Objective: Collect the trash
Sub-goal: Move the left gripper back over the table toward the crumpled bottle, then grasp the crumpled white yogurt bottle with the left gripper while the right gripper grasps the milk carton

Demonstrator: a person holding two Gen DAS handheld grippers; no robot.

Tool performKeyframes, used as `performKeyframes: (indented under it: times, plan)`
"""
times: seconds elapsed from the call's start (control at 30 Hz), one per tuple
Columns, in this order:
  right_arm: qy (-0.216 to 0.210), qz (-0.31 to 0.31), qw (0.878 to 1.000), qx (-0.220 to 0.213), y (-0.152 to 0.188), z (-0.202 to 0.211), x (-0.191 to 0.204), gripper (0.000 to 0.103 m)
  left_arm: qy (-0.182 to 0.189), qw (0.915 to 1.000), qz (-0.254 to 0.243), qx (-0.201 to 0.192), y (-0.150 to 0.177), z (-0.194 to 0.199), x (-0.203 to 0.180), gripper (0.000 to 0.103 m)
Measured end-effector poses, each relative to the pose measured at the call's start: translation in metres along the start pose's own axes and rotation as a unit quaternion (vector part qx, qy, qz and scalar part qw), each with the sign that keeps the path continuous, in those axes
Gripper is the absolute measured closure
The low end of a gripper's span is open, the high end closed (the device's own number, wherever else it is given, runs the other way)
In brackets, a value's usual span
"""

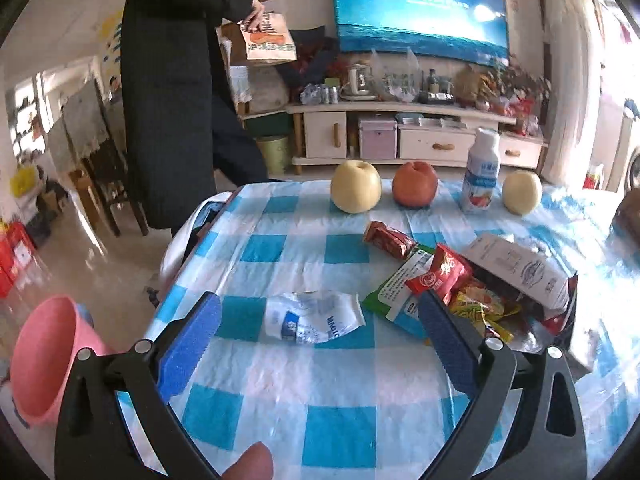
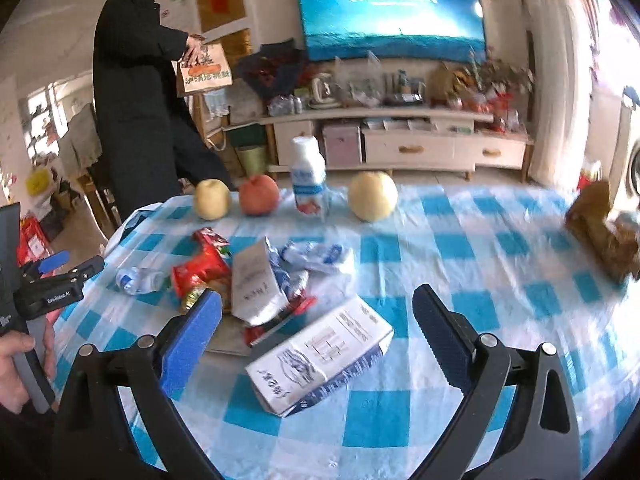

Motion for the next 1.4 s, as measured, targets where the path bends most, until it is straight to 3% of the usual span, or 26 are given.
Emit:
performKeyframes:
  times: [0.53,0.9,1.07,1.23,1.4]
  plan:
    - [-0.003,0.0,0.999,0.054,0.016,-0.033,0.015,0.006,-0.035,0.9984,0.002,0.044,0.009,-0.041,0.011,0.005]
    - [0.014,-0.013,0.998,0.065,0.02,-0.041,0.015,0.006,-0.002,0.9974,0.035,0.063,0.01,-0.05,0.017,0.005]
    - [0.015,-0.03,0.996,0.085,0.024,-0.052,0.017,0.006,0.001,0.9945,0.037,0.098,0.017,-0.065,0.015,0.005]
    - [0.014,-0.026,0.995,0.091,0.026,-0.056,0.022,0.006,0.026,0.989,0.07,0.128,0.024,-0.082,0.022,0.005]
    - [0.016,-0.024,0.995,0.094,0.027,-0.059,0.024,0.006,0.021,0.9904,0.055,0.125,0.024,-0.09,0.016,0.005]
Point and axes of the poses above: each gripper's, at about its wrist camera, not at the fingertips, and z roughly against the way its jaws point, x to its left, y to its underside, the point moved 1 cm from there along -z, roughly the way its jaws point, and after that the axes turned 10 degrees about y, right-handed, at the moved point
